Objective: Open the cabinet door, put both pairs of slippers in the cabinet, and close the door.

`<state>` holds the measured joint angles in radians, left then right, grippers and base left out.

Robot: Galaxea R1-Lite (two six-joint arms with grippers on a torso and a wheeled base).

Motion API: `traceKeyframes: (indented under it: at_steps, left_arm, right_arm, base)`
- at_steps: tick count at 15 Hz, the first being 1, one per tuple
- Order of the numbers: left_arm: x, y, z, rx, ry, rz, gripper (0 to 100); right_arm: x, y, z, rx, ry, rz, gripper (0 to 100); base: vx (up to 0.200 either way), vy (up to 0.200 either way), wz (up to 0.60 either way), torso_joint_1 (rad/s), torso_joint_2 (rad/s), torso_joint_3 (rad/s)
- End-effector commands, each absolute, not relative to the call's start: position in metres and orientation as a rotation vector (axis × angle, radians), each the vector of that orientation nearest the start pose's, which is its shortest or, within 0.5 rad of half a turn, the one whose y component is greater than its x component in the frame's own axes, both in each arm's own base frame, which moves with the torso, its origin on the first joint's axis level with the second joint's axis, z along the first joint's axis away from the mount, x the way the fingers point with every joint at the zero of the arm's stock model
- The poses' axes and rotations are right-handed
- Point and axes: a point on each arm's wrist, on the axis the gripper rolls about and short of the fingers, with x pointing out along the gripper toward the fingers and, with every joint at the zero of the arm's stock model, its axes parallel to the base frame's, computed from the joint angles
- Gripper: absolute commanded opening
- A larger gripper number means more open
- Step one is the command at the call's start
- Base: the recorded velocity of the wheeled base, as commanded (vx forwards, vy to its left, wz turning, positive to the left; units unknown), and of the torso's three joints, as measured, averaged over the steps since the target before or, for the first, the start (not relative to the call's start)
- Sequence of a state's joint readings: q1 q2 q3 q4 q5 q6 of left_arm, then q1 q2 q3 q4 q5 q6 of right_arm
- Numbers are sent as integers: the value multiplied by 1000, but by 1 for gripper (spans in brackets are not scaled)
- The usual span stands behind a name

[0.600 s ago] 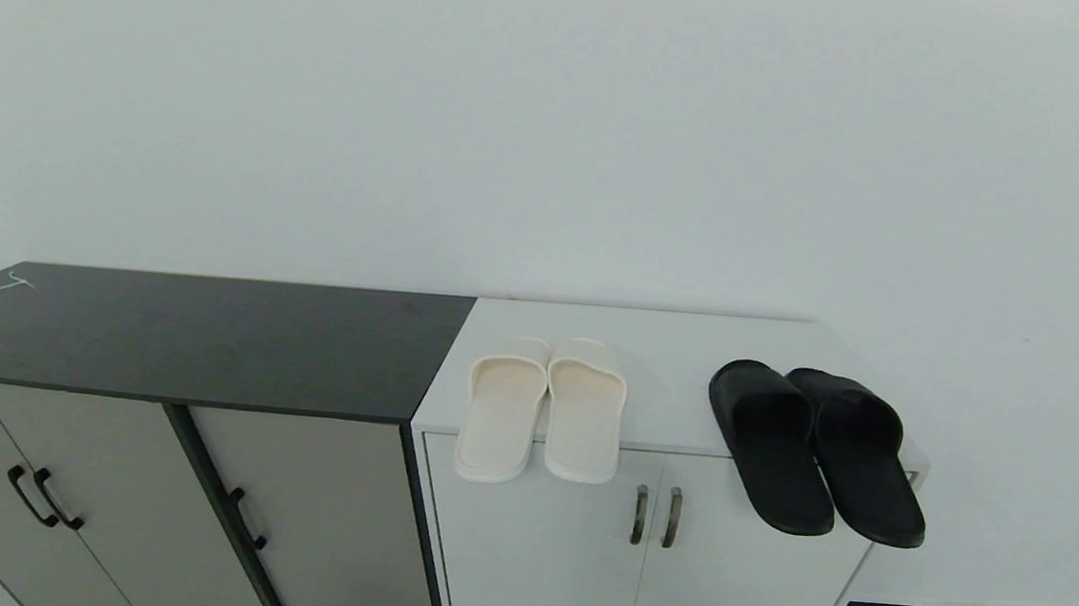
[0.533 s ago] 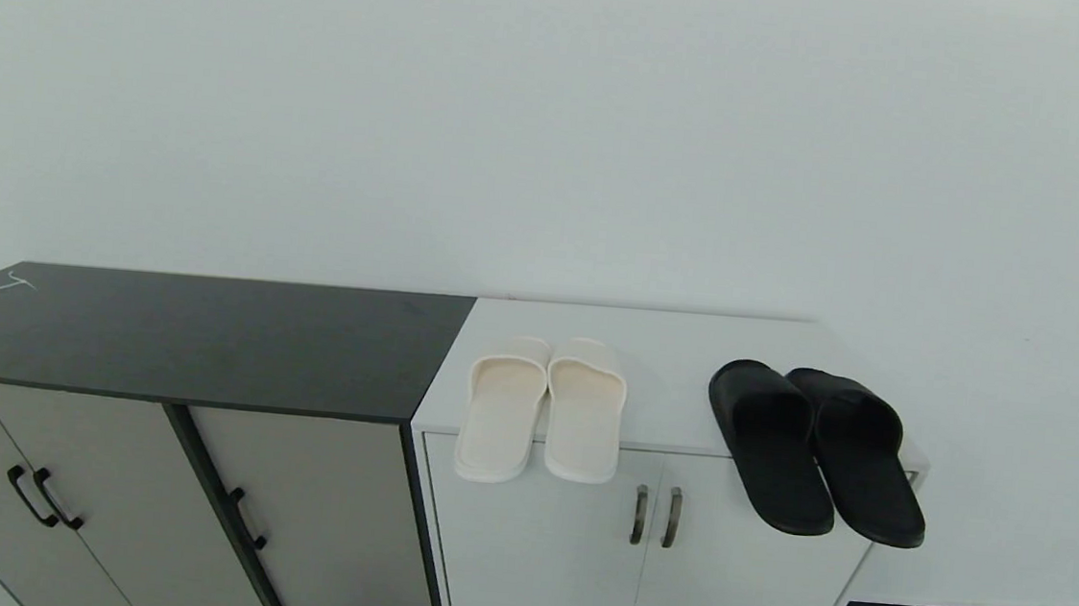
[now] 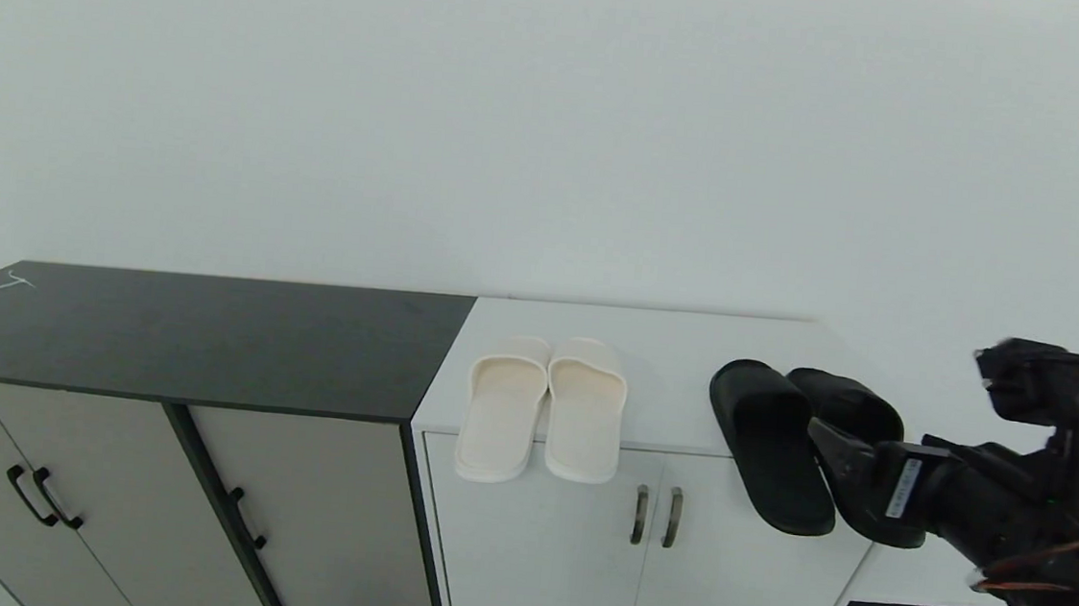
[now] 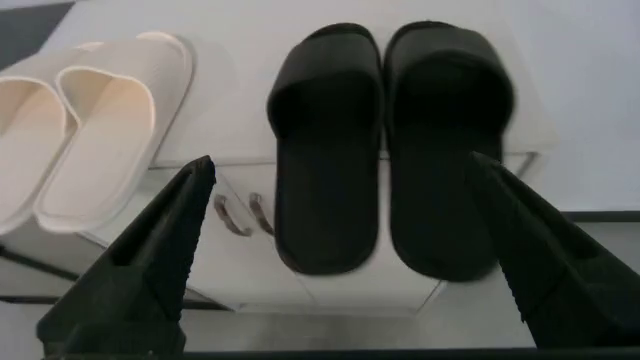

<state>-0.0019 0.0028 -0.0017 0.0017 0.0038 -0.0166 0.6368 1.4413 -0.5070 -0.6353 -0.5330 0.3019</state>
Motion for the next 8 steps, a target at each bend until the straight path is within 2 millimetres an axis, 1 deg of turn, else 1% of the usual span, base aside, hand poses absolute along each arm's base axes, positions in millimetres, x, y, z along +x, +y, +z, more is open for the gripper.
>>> traceKeyframes:
  at_steps: [1,2,3,5,6,8]
  left_arm:
    - [-23,0,76,-17,3,2,0]
    - [-23,0,76,-17,3,2,0]
    - [-23,0,76,-17,3,2,0]
    - [-23,0,76,-17,3,2,0]
    - [-23,0,76,-17,3,3,0]
    - [-23,0,76,-18,3,2,0]
  right_arm:
    - [219,145,142,93,311,23,100]
    - [224,146,138,94,310,10,100]
    - [247,148,120,96,299,-51,100]
    - [268,147,103,100,267,-98,100]
    - [274,144,99,91,259,-109,100]
    - [277,141,96,86,258,-122,100]
  base:
    - [0,0,0,0,0,0]
    - [0,0,0,0,0,0]
    - [0,0,0,0,0,0]
    - [0,0,0,0,0,0]
    - [0,0,0,0,0,0]
    - [0,0,0,0,0,0]
